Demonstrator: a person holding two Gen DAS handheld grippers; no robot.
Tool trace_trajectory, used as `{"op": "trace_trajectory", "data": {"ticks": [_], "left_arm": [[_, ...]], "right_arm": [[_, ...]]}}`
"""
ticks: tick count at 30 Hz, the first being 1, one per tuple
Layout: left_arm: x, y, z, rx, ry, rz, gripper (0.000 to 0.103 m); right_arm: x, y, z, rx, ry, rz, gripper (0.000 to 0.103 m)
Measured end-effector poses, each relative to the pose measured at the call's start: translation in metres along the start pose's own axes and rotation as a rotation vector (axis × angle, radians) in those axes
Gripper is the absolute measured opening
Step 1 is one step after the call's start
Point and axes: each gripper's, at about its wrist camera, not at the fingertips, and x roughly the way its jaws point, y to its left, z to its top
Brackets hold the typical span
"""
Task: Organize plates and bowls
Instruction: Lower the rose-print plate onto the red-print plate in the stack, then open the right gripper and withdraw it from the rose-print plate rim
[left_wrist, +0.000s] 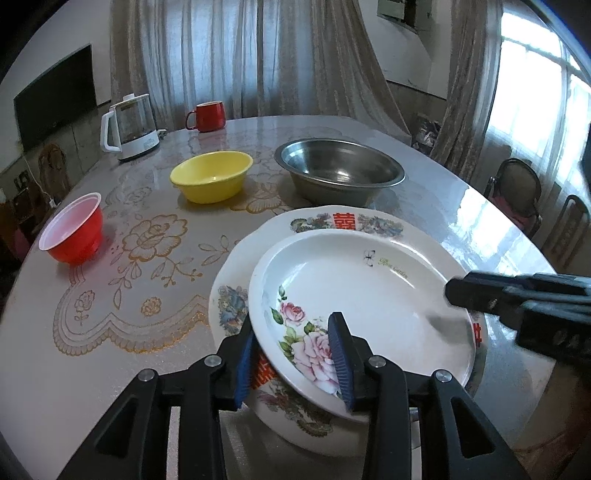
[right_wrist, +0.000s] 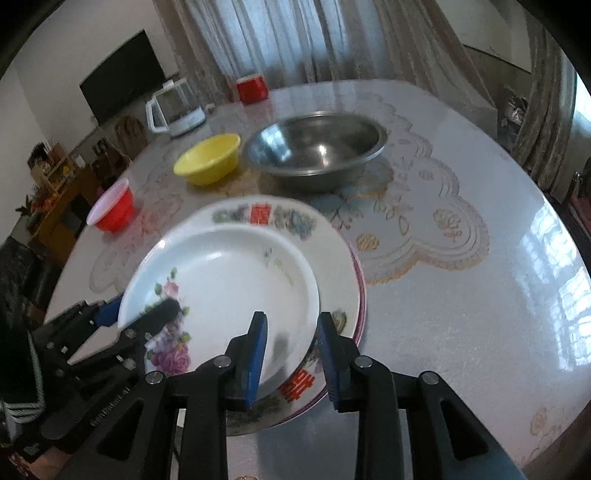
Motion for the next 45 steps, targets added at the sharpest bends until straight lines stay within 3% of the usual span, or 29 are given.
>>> {"op": "trace_trajectory", "data": {"ticks": [14,19,22,27,36,45], "left_arm": [[-0.004,0.003,0.000,-0.004,0.003,-0.001,0.034],[-0.004,-0.005,-0.002,0.059,-0.001,0.065,0.034],[0.001,-0.006,0.002,0.051,0.004,0.063,0.034],[0.010,-0.013,0.006,0.094,-0.010,0.084,0.033],[0.000,-0.005,0.007,0.041,0.017,0.012,0.040],[-0.011,0.000,0.004,0.056,-0.012,0.036,0.041]], "right_arm": [[0.006,0.006,-0.005,-0.023,0.020,-0.013,0.029],[0.011,0.014,-0.007,-0.105,-0.008,-0.070,0.020],[0.012,0.011,-0.004,-0.103,-0.022,-0.087,0.016],[0.010,0.009,-0.001,-0.082,-0.028,-0.075,0.016],[0.004,0.014,-0.008,-0.067,-0.021,-0.046,0.018],[0.007,0.015,-0.011,-0.041,-0.011,-0.015,0.019]]}}
